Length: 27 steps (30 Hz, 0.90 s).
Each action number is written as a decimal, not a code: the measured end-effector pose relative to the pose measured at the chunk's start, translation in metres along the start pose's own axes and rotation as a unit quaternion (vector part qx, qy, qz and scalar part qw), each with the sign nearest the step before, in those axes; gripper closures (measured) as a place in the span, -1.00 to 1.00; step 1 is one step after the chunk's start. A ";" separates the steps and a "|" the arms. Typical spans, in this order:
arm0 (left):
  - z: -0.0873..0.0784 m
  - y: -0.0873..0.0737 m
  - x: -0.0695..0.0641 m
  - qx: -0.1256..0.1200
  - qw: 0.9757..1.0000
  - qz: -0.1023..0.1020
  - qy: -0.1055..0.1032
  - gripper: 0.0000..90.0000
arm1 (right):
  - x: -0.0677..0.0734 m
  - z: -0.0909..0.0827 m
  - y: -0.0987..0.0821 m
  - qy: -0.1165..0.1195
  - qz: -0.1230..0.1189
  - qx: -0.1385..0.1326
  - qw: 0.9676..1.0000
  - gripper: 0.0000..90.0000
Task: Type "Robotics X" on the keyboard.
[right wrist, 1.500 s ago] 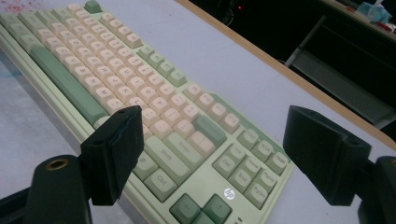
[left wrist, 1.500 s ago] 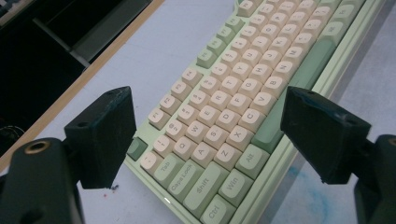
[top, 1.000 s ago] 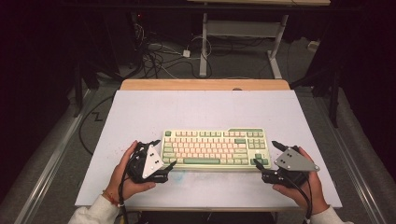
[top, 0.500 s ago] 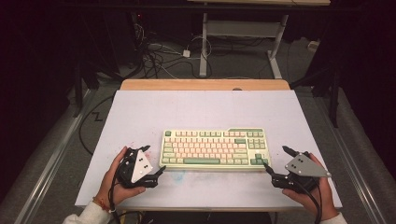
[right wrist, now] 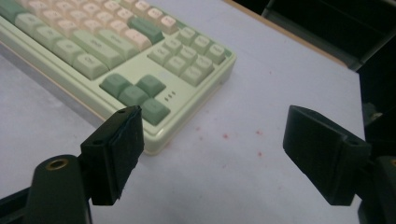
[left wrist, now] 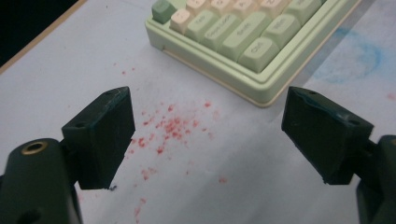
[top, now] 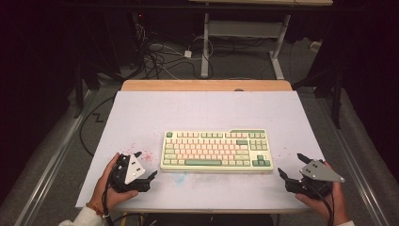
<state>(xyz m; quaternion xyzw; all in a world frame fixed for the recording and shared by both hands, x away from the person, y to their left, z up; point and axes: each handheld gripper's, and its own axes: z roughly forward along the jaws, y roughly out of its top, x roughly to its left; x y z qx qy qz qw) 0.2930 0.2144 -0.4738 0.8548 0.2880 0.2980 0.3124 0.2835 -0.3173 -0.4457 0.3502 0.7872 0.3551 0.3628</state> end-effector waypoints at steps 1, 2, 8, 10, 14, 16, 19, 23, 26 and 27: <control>0.001 -0.001 0.000 0.002 1.000 -0.002 -0.001 -0.65 | -0.001 0.001 -0.003 0.001 0.004 0.002 1.000 -0.54; 0.001 -0.002 -0.001 0.003 1.000 -0.003 -0.002 -0.65 | -0.002 0.002 -0.006 0.000 0.005 0.005 1.000 -0.54; -0.001 -0.002 -0.005 0.000 1.000 0.001 -0.002 -0.65 | 0.000 0.000 -0.006 -0.001 0.005 0.000 1.000 -0.54; -0.003 -0.003 -0.006 -0.001 1.000 0.003 -0.003 -0.65 | 0.002 -0.001 -0.004 0.002 0.000 -0.004 1.000 -0.54; -0.004 -0.003 -0.005 -0.009 1.000 -0.006 -0.004 -0.65 | 0.007 -0.001 -0.002 0.004 -0.006 -0.002 1.000 -0.54; -0.003 -0.004 -0.005 -0.005 1.000 -0.002 -0.003 -0.65 | 0.008 0.000 -0.001 0.003 -0.006 -0.002 1.000 -0.54; -0.002 -0.004 -0.004 -0.003 1.000 -0.004 -0.005 -0.65 | 0.008 0.002 0.000 0.003 -0.006 -0.002 1.000 -0.54; -0.002 -0.003 -0.005 -0.004 1.000 -0.005 -0.005 -0.65 | 0.009 0.002 0.000 0.002 -0.007 -0.001 1.000 -0.54; -0.002 -0.003 -0.006 -0.003 1.000 0.000 -0.006 -0.65 | 0.010 0.000 0.001 0.001 -0.013 -0.004 1.000 -0.55; -0.001 -0.002 -0.006 -0.001 1.000 0.000 -0.006 -0.65 | 0.010 0.000 0.001 0.001 -0.012 -0.005 1.000 -0.55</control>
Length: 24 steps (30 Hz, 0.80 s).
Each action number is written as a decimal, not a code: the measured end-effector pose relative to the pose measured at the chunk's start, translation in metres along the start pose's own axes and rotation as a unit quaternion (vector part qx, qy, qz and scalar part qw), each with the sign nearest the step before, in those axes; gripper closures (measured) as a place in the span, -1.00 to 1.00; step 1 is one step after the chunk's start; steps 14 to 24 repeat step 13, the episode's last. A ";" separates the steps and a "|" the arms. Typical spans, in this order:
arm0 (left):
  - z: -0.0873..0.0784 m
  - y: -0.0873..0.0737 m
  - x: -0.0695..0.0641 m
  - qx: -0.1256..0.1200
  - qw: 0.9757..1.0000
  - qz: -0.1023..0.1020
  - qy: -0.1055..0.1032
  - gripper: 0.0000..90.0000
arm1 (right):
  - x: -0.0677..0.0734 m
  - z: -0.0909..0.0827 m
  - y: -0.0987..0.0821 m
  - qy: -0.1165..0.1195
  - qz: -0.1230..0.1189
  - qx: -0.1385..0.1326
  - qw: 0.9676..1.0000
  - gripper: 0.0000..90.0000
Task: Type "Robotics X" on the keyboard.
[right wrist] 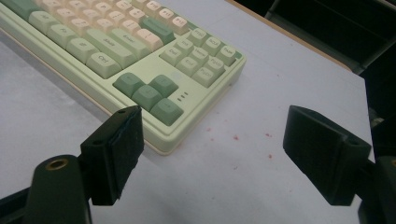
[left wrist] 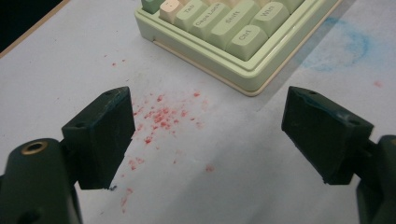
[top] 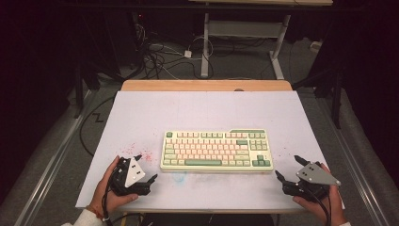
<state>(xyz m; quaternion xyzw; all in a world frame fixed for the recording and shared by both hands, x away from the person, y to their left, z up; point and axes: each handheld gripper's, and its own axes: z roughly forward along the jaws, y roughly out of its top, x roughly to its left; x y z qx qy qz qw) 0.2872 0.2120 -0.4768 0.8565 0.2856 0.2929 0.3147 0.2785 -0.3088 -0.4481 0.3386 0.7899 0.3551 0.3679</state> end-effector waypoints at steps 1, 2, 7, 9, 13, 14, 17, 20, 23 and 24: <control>0.000 0.000 0.000 0.001 1.000 0.001 -0.001 -0.65 | 0.000 0.000 0.000 -0.001 0.001 -0.001 1.000 -0.55; 0.001 0.000 0.000 0.002 1.000 0.001 -0.001 -0.65 | 0.000 0.000 0.000 -0.001 0.001 -0.001 1.000 -0.55; 0.004 0.001 0.001 0.006 1.000 0.003 -0.006 -0.65 | -0.001 0.000 -0.002 -0.004 0.000 0.005 1.000 -0.54; 0.005 0.002 0.001 0.006 1.000 0.001 -0.006 -0.65 | -0.001 0.000 -0.003 -0.005 -0.004 0.006 1.000 -0.54; 0.007 0.004 0.001 0.007 1.000 0.004 -0.009 -0.65 | -0.002 -0.003 -0.004 -0.010 -0.001 0.006 1.000 -0.54; 0.007 0.004 0.001 0.007 1.000 0.004 -0.009 -0.65 | -0.002 -0.003 -0.004 -0.010 -0.001 0.006 1.000 -0.54; 0.007 0.004 0.001 0.007 1.000 0.004 -0.009 -0.65 | -0.002 -0.003 -0.004 -0.010 -0.001 0.006 1.000 -0.54; 0.007 0.004 0.001 0.007 1.000 0.004 -0.009 -0.65 | -0.002 -0.003 -0.004 -0.010 -0.001 0.006 1.000 -0.54; 0.007 0.004 0.001 0.007 1.000 0.004 -0.009 -0.65 | -0.002 -0.003 -0.004 -0.010 -0.001 0.006 1.000 -0.54; 0.007 0.004 0.001 0.007 1.000 0.004 -0.009 -0.65 | -0.002 -0.003 -0.004 -0.010 -0.001 0.006 1.000 -0.54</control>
